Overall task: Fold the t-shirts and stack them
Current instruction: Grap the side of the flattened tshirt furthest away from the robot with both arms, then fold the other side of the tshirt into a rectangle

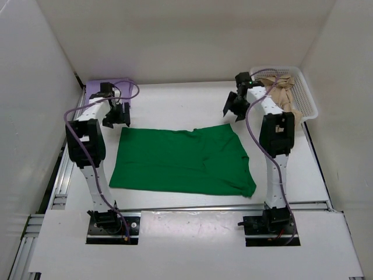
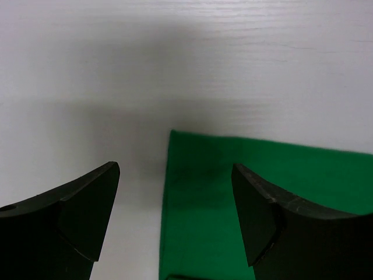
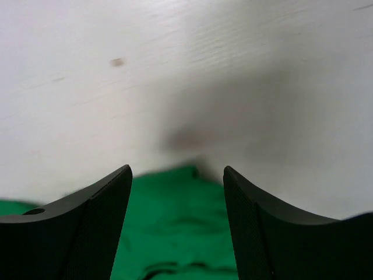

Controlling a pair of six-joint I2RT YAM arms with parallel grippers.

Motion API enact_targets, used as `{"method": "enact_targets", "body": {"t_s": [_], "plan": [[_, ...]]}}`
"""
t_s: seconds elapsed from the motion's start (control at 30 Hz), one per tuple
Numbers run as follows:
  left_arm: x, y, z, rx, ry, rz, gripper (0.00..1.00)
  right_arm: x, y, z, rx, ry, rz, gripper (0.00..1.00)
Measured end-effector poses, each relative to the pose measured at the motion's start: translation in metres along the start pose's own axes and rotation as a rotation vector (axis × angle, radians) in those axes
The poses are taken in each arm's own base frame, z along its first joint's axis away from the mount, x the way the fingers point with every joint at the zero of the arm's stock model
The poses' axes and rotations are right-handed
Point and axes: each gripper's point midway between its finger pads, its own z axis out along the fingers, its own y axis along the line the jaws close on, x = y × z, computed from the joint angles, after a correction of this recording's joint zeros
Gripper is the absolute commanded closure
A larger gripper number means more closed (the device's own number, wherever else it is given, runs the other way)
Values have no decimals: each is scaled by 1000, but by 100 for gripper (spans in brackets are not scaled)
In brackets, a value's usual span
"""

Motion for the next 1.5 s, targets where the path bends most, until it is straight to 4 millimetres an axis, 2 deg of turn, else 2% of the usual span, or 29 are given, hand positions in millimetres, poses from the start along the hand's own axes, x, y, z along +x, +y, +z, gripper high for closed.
{"method": "enact_targets", "body": {"t_s": [0.07, 0.1, 0.23, 0.3, 0.4, 0.43, 0.47, 0.5, 0.57, 0.63, 0.67, 0.7, 0.73, 0.77, 0.8, 0.9, 1.0, 1.03, 1.13, 1.27, 1.3, 1.33, 1.4, 1.5], "plan": [[8, -6, 20, 16, 48, 6, 12, 15, -14, 32, 28, 79, 19, 31], [10, -7, 26, 19, 61, 8, 12, 21, -19, 40, 30, 115, 36, 31], [16, -10, 37, 32, 91, 8, 12, 16, -25, 38, -7, 127, 62, 33], [17, -8, 38, 31, 95, 4, 12, 23, -27, 36, -30, 144, 72, 36], [18, -7, 39, 34, 99, 0, 12, 46, -27, 30, -56, 193, 76, 39], [17, -6, 40, 33, 101, -2, 13, 53, -25, 28, -67, 210, 75, 41], [15, -5, 41, 32, 99, -3, 15, 59, -24, 26, -76, 225, 76, 50], [13, -5, 42, 35, 95, -3, 18, 62, -22, 26, -84, 236, 76, 54], [8, -7, 43, 41, 87, -3, 29, 65, -17, 27, -109, 249, 79, 60], [8, -10, 43, 58, 86, -5, 39, 67, -11, 28, -133, 261, 86, 71], [9, -12, 43, 67, 88, -4, 53, 68, -9, 29, -141, 266, 92, 75], [10, -15, 43, 82, 91, -7, 61, 69, -8, 29, -146, 270, 97, 86], [11, -16, 43, 93, 95, -9, 72, 69, -6, 29, -153, 272, 100, 90], [12, -19, 43, 106, 98, -8, 89, 69, -5, 29, -159, 274, 106, 93], [14, -21, 43, 121, 103, -10, 90, 68, -4, 29, -163, 271, 107, 100], [18, -28, 40, 158, 119, -10, 90, 64, -3, 28, -169, 253, 107, 100], [25, -29, 35, 165, 142, -13, 90, 64, -4, 15, -168, 216, 91, 100], [29, -29, 31, 162, 148, -13, 90, 65, -5, 7, -170, 195, 78, 100], [41, -25, 8, 140, 148, -11, 90, 74, -6, -34, -184, 91, 11, 100], [57, -17, -47, 90, 76, -3, 90, 117, 3, -94, -240, -54, -128, 94], [64, -15, -61, 77, 59, 0, 90, 132, 5, -103, -252, -74, -160, 90], [71, -15, -71, 68, 43, 5, 90, 149, 8, -108, -270, -85, -193, 80], [96, -13, -81, 50, 52, 11, 90, 186, 1, -103, -272, -63, -226, 65], [144, -15, -71, 40, 150, 22, 90, 242, -39, -77, -193, 39, -203, 55]]}}
